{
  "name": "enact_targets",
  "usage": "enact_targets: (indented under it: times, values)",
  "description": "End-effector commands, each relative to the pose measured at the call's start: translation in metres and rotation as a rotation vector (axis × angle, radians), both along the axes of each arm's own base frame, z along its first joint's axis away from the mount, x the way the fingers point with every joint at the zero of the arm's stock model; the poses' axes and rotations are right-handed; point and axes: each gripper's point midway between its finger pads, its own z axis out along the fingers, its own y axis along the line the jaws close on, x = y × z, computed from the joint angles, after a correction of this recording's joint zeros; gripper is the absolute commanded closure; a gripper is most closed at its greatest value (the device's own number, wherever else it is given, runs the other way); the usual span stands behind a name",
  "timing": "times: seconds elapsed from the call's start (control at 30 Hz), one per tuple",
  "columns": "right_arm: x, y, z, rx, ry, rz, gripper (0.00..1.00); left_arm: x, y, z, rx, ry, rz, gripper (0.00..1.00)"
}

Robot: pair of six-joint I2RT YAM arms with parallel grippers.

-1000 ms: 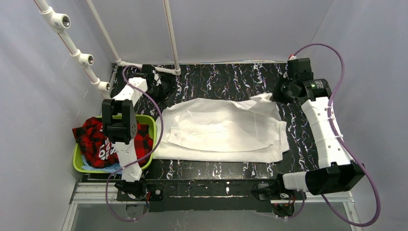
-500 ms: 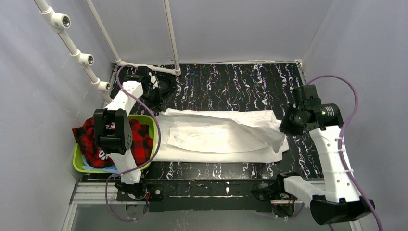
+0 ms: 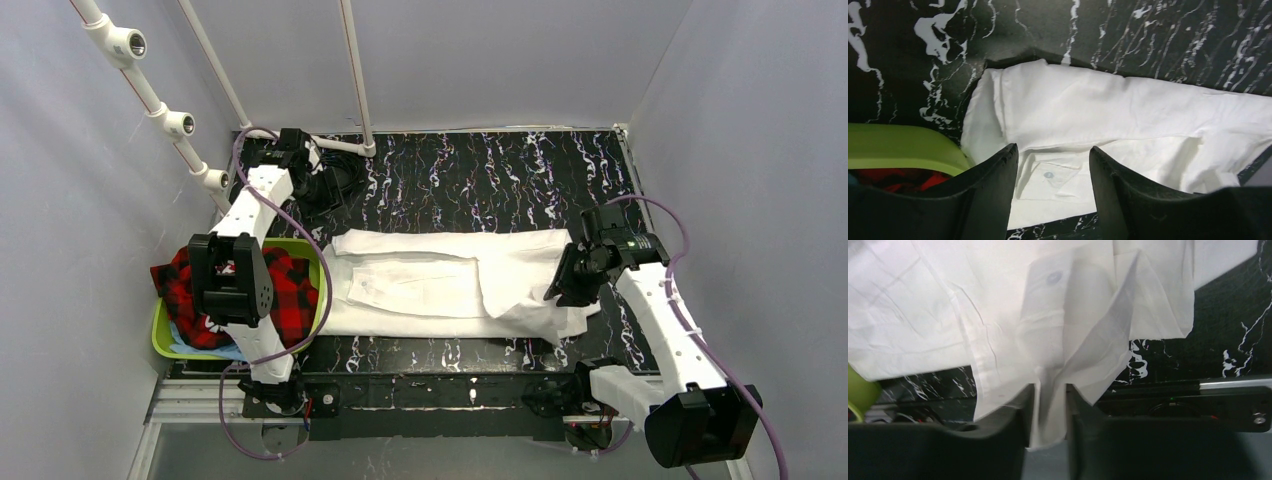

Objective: Set up the pet bed

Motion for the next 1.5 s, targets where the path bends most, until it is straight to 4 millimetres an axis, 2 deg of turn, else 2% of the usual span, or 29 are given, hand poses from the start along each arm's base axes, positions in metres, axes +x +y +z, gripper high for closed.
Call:
enact_targets:
  times: [0.0,0.03,0.1,0.2,0.27,0.33,0.4,0.57,0.67,0.77,0.93,1.03,1.13,1.23,1.33,1.4,1.47]
  values:
    - [0.010,0.010,-0.002,0.042,-0.034,0.085,0.42,-0.003,-0.030,0.017,-0.154,-0.044,-0.030,0.48]
    - [0.015,0.009,0.001,0.035,-0.052,0.086,0.32,-0.004,-0.037,0.013,-0.177,-0.036,-0.031,0.48]
    - [0.031,0.004,0.009,0.002,-0.111,0.068,0.20,-0.002,-0.043,0.003,-0.187,-0.023,-0.023,0.48]
    - [0.063,-0.005,0.015,-0.066,-0.186,0.028,0.17,0.009,-0.053,-0.013,-0.205,-0.005,-0.009,0.47]
    - [0.090,-0.012,0.007,-0.117,-0.225,0.002,0.21,0.019,-0.068,-0.020,-0.289,-0.002,-0.017,0.51]
    - [0.117,-0.014,-0.006,-0.150,-0.243,-0.005,0.28,0.026,-0.080,-0.025,-0.358,0.006,-0.011,0.54]
    - [0.142,-0.017,-0.013,-0.185,-0.271,-0.007,0.36,0.031,-0.082,-0.032,-0.360,0.013,0.003,0.56]
    - [0.204,-0.010,-0.027,-0.189,-0.376,-0.006,0.52,0.026,-0.061,-0.068,-0.220,0.066,0.042,0.61]
    - [0.226,-0.008,-0.047,-0.188,-0.350,0.000,0.61,0.012,-0.044,-0.092,-0.122,0.121,0.072,0.65]
    - [0.231,-0.017,-0.075,-0.221,-0.265,-0.028,0.67,-0.003,-0.025,-0.110,-0.017,0.169,0.110,0.66]
    - [0.202,-0.058,-0.120,-0.338,-0.059,-0.093,0.72,-0.015,-0.004,-0.116,0.104,0.210,0.119,0.64]
    - [0.186,-0.081,-0.133,-0.409,0.025,-0.105,0.71,-0.009,0.008,-0.110,0.179,0.206,0.118,0.61]
    - [0.182,-0.100,-0.139,-0.487,0.073,-0.094,0.71,0.002,0.039,-0.101,0.352,0.202,0.141,0.54]
    - [0.189,-0.112,-0.147,-0.515,0.093,-0.092,0.71,0.016,0.049,-0.092,0.410,0.206,0.128,0.48]
    - [0.208,-0.118,-0.145,-0.544,0.067,-0.097,0.72,0.028,0.048,-0.079,0.408,0.174,0.137,0.42]
    - [0.228,-0.113,-0.141,-0.519,0.009,-0.090,0.71,0.037,0.042,-0.070,0.374,0.142,0.135,0.40]
    - [0.251,-0.106,-0.133,-0.476,-0.071,-0.074,0.70,0.049,0.023,-0.060,0.273,0.100,0.090,0.39]
